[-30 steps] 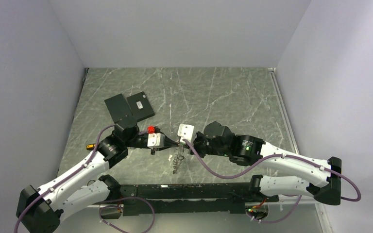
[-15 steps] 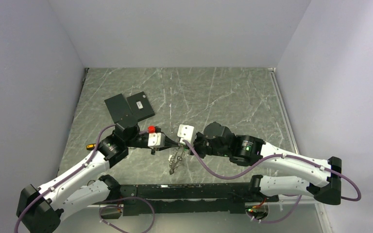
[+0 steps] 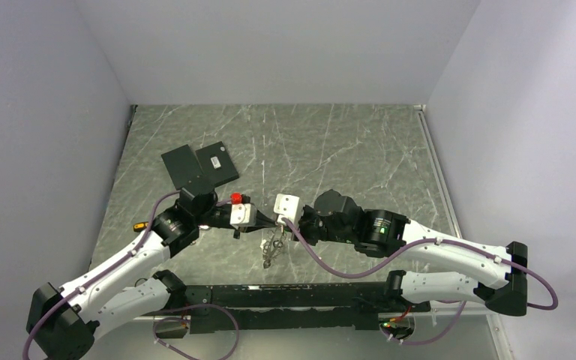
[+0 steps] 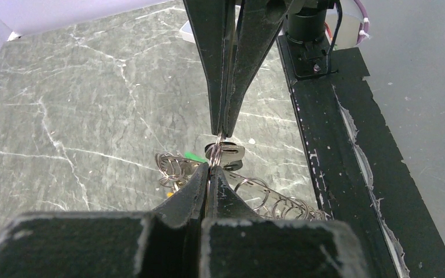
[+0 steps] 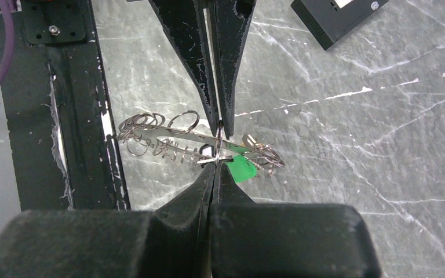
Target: Put the keys on the keyring
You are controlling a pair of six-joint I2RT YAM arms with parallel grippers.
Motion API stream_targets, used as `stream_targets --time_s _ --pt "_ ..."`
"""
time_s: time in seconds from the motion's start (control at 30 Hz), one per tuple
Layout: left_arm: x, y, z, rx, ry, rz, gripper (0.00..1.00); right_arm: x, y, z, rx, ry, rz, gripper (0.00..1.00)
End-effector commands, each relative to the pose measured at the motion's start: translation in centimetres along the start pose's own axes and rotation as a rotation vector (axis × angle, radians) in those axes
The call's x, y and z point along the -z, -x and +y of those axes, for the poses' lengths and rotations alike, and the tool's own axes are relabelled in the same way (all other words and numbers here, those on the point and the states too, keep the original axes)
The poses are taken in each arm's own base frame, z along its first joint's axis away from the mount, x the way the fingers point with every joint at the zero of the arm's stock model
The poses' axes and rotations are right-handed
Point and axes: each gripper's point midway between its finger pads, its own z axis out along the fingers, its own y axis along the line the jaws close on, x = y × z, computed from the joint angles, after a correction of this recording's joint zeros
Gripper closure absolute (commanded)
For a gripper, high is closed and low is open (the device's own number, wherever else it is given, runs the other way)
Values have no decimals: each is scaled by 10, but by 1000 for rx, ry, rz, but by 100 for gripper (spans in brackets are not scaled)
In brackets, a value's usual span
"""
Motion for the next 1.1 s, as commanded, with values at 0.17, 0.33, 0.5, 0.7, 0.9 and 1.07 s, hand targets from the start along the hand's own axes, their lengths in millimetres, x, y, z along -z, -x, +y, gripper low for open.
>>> stream_targets --time_s 0.17,0.33,0.5,0.7,0.9,1.07 --pt "1 27 13 -90 16 -43 100 13 31 -2 19 -5 -95 100" --pt "1 28 13 -90 7 -44 100 11 33 -1 19 -3 -97 100" --pt "0 29 13 -94 1 -47 100 9 34 -2 21 -4 -97 100" --pt "0 25 10 -73 -13 -34 100 6 36 -3 22 -6 -100 100" --pt "1 27 9 -77 -14 -37 100 1 33 -3 24 -6 -86 100" --pt "1 28 9 -81 -12 -40 100 1 32 -3 22 -8 -85 100"
